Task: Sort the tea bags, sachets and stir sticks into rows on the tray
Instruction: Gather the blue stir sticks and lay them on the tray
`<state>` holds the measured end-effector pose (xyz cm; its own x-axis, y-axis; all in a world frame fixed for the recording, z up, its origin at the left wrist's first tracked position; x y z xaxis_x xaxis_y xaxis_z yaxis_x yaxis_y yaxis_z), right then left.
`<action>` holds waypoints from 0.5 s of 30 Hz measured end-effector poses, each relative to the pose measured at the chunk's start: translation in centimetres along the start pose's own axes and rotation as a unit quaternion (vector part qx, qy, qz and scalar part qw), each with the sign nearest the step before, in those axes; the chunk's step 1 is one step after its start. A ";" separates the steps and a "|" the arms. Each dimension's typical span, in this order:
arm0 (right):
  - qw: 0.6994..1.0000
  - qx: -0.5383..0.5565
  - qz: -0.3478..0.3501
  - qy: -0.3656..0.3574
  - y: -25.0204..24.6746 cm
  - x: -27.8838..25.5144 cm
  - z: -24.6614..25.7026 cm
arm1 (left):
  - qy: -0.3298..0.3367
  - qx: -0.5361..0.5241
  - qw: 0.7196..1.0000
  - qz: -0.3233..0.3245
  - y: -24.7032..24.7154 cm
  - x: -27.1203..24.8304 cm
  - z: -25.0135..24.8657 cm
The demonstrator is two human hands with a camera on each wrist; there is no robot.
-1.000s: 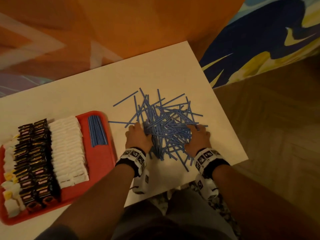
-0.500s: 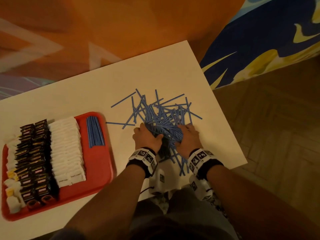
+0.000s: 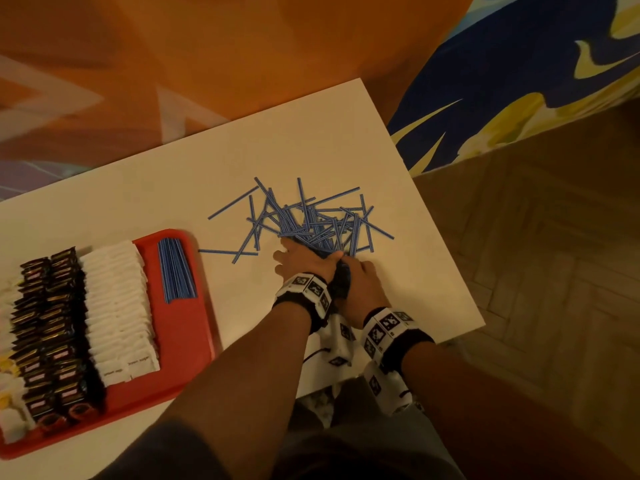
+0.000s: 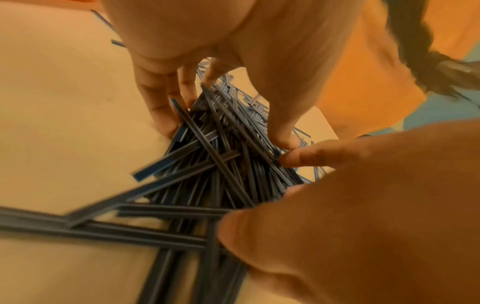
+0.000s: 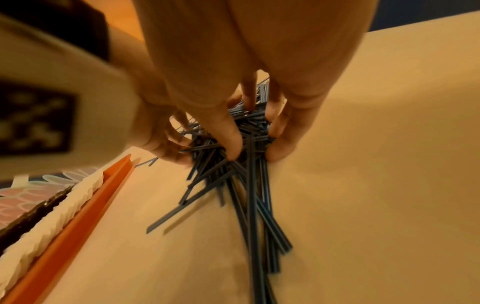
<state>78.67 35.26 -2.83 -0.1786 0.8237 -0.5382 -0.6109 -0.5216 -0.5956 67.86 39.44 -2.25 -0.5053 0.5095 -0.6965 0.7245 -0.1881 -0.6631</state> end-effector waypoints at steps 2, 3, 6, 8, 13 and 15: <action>0.999 0.021 -0.027 0.010 -0.5 -0.3 -0.4 | -0.002 0.001 1.000 0.000 0.1 0.6 -0.5; 0.999 0.027 -0.033 0.031 -0.7 -0.6 -0.8 | -0.003 -0.001 1.000 -0.001 0.1 0.9 -0.6; 0.998 0.036 -0.008 0.056 -0.8 -0.7 -1.7 | -0.007 -0.033 0.999 0.004 -0.2 1.5 -0.6; 0.998 0.043 0.009 0.053 -0.8 -0.5 -1.7 | -0.018 -0.057 0.998 0.007 -0.8 1.6 -0.5; 0.999 0.041 0.021 0.025 -0.7 -0.1 -1.1 | -0.041 -0.072 0.997 -0.003 -1.7 2.0 0.2; 0.999 0.033 0.023 0.013 -0.5 0.0 -0.9 | -0.035 -0.065 0.997 0.004 -2.1 2.2 0.5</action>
<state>79.66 35.37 -3.08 -0.1884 0.7930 -0.5794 -0.6530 -0.5418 -0.5293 65.00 40.55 -2.58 -0.5274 0.4480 -0.7219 0.7812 -0.0782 -0.6193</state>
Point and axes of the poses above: each hand's wrist, its own x-axis towards the middle knuckle, its own y-axis out of the palm, z = x × y, the point moved 2 cm from there along x, towards the middle knuckle, and after that the axes turned 4 degrees about -y, right-handed, at the moved point
